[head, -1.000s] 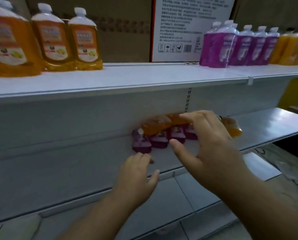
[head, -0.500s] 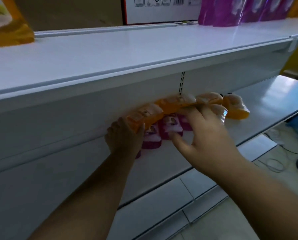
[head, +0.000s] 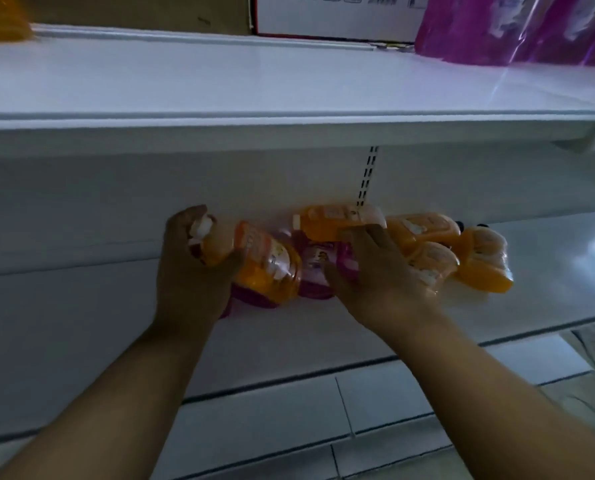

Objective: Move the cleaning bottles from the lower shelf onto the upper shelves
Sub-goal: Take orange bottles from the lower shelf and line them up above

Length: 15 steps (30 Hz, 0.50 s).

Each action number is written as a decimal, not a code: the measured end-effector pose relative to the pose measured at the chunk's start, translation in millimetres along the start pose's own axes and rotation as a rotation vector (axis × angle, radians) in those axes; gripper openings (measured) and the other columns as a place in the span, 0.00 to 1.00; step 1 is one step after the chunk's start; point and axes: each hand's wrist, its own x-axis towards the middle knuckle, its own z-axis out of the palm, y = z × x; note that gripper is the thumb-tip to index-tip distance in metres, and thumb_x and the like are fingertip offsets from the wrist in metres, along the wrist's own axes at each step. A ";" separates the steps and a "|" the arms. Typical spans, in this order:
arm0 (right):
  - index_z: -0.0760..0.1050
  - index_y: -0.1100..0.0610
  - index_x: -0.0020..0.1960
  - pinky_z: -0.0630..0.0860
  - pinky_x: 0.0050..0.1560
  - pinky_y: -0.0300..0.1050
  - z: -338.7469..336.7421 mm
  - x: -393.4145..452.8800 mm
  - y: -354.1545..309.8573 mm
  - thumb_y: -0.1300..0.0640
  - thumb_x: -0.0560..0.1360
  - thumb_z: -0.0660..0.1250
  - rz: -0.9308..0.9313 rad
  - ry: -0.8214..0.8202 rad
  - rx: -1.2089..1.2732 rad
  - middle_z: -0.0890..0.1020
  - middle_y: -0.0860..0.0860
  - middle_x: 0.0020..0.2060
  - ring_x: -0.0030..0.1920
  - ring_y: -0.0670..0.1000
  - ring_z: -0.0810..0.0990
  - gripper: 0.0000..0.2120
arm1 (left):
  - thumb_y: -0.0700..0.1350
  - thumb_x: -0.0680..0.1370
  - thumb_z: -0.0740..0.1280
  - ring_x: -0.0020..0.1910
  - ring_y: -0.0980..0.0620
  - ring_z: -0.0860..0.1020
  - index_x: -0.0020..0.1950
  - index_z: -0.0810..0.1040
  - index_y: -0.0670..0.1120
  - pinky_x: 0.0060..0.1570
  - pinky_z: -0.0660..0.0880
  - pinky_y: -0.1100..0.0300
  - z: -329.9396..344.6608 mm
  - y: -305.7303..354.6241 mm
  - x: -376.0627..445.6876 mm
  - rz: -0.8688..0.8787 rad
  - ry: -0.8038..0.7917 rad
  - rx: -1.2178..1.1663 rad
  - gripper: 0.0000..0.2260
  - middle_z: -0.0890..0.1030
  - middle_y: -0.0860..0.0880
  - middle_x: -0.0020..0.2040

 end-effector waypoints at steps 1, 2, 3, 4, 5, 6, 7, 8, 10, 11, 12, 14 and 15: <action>0.73 0.55 0.66 0.73 0.58 0.55 2.3 9.7 10.9 0.50 0.75 0.69 -0.011 -0.047 -0.002 0.73 0.55 0.62 0.62 0.58 0.71 0.22 | 0.46 0.63 0.75 0.53 0.58 0.81 0.59 0.72 0.66 0.47 0.80 0.57 -2.2 11.7 -11.0 -0.006 -0.006 -0.078 0.29 0.80 0.59 0.56; 0.73 0.56 0.66 0.72 0.59 0.55 5.4 20.8 21.2 0.50 0.75 0.69 -0.033 -0.075 -0.012 0.73 0.56 0.61 0.62 0.59 0.71 0.22 | 0.47 0.63 0.74 0.53 0.60 0.81 0.60 0.71 0.69 0.45 0.79 0.62 -3.7 22.0 -23.3 -0.008 -0.004 -0.117 0.30 0.81 0.60 0.57; 0.73 0.57 0.67 0.71 0.60 0.55 8.9 33.3 30.8 0.51 0.75 0.69 -0.062 -0.088 -0.028 0.73 0.57 0.61 0.62 0.60 0.71 0.22 | 0.47 0.64 0.73 0.54 0.62 0.81 0.60 0.71 0.69 0.45 0.79 0.66 -4.0 31.0 -35.8 -0.008 0.013 -0.122 0.29 0.81 0.61 0.57; 0.73 0.58 0.67 0.70 0.62 0.54 12.8 46.4 38.9 0.52 0.75 0.69 -0.090 -0.098 -0.051 0.74 0.58 0.62 0.63 0.61 0.71 0.23 | 0.46 0.65 0.72 0.54 0.63 0.81 0.60 0.72 0.68 0.44 0.78 0.67 -3.8 37.4 -48.1 -0.010 0.042 -0.108 0.28 0.81 0.62 0.57; 0.72 0.58 0.68 0.68 0.64 0.53 16.9 58.9 46.1 0.52 0.76 0.68 -0.114 -0.112 -0.085 0.73 0.59 0.63 0.64 0.61 0.70 0.23 | 0.44 0.66 0.71 0.53 0.62 0.81 0.60 0.74 0.66 0.42 0.79 0.67 -3.9 42.3 -59.6 -0.031 0.077 -0.115 0.26 0.81 0.62 0.57; 0.71 0.58 0.70 0.65 0.66 0.52 21.8 70.3 53.5 0.50 0.77 0.66 -0.134 -0.137 -0.134 0.72 0.60 0.65 0.67 0.61 0.68 0.24 | 0.43 0.67 0.71 0.52 0.60 0.82 0.61 0.75 0.61 0.41 0.80 0.65 -4.3 45.2 -70.1 -0.083 0.109 -0.168 0.25 0.81 0.60 0.58; 0.68 0.57 0.73 0.61 0.69 0.52 27.1 80.3 60.2 0.48 0.78 0.64 -0.142 -0.181 -0.203 0.69 0.61 0.69 0.70 0.61 0.64 0.26 | 0.41 0.66 0.71 0.53 0.56 0.83 0.63 0.77 0.55 0.42 0.81 0.60 -4.4 48.3 -79.4 -0.166 0.136 -0.277 0.26 0.82 0.55 0.59; 0.64 0.56 0.75 0.58 0.71 0.53 31.9 88.0 66.6 0.46 0.79 0.61 -0.129 -0.238 -0.286 0.66 0.61 0.72 0.73 0.61 0.61 0.27 | 0.38 0.66 0.73 0.54 0.50 0.83 0.64 0.77 0.48 0.45 0.82 0.55 -4.3 51.0 -88.2 -0.265 0.153 -0.421 0.26 0.83 0.49 0.59; 0.60 0.54 0.75 0.59 0.69 0.57 39.2 97.5 74.5 0.43 0.78 0.58 -0.110 -0.306 -0.455 0.66 0.61 0.71 0.72 0.62 0.62 0.29 | 0.39 0.68 0.73 0.49 0.46 0.85 0.56 0.83 0.41 0.46 0.83 0.50 -5.2 58.2 -105.6 -0.472 0.190 -0.706 0.16 0.85 0.43 0.52; 0.62 0.53 0.73 0.63 0.66 0.59 40.2 99.9 75.8 0.43 0.76 0.58 -0.110 -0.301 -0.513 0.69 0.61 0.68 0.68 0.63 0.65 0.28 | 0.41 0.69 0.70 0.45 0.46 0.85 0.48 0.86 0.41 0.41 0.83 0.50 -5.0 60.2 -112.8 -0.589 0.200 -0.821 0.10 0.86 0.42 0.48; 0.64 0.52 0.69 0.67 0.62 0.60 39.9 102.5 74.2 0.42 0.74 0.58 -0.107 -0.284 -0.522 0.73 0.61 0.63 0.64 0.63 0.68 0.26 | 0.42 0.70 0.68 0.42 0.46 0.86 0.43 0.87 0.41 0.38 0.83 0.49 -5.0 60.5 -120.5 -0.687 0.202 -0.909 0.09 0.86 0.42 0.46; 0.66 0.52 0.62 0.69 0.58 0.60 36.7 107.1 70.6 0.39 0.71 0.53 -0.108 -0.277 -0.470 0.76 0.61 0.57 0.59 0.64 0.70 0.25 | 0.45 0.71 0.68 0.40 0.43 0.86 0.43 0.87 0.40 0.35 0.82 0.44 -4.0 59.1 -133.2 -0.818 0.198 -0.989 0.11 0.86 0.40 0.46; 0.67 0.54 0.62 0.68 0.59 0.60 34.6 108.5 69.6 0.35 0.71 0.51 -0.099 -0.296 -0.439 0.75 0.62 0.57 0.60 0.65 0.70 0.29 | 0.45 0.71 0.69 0.41 0.41 0.86 0.46 0.86 0.39 0.35 0.82 0.42 -3.5 58.3 -137.9 -0.844 0.199 -0.999 0.12 0.85 0.38 0.48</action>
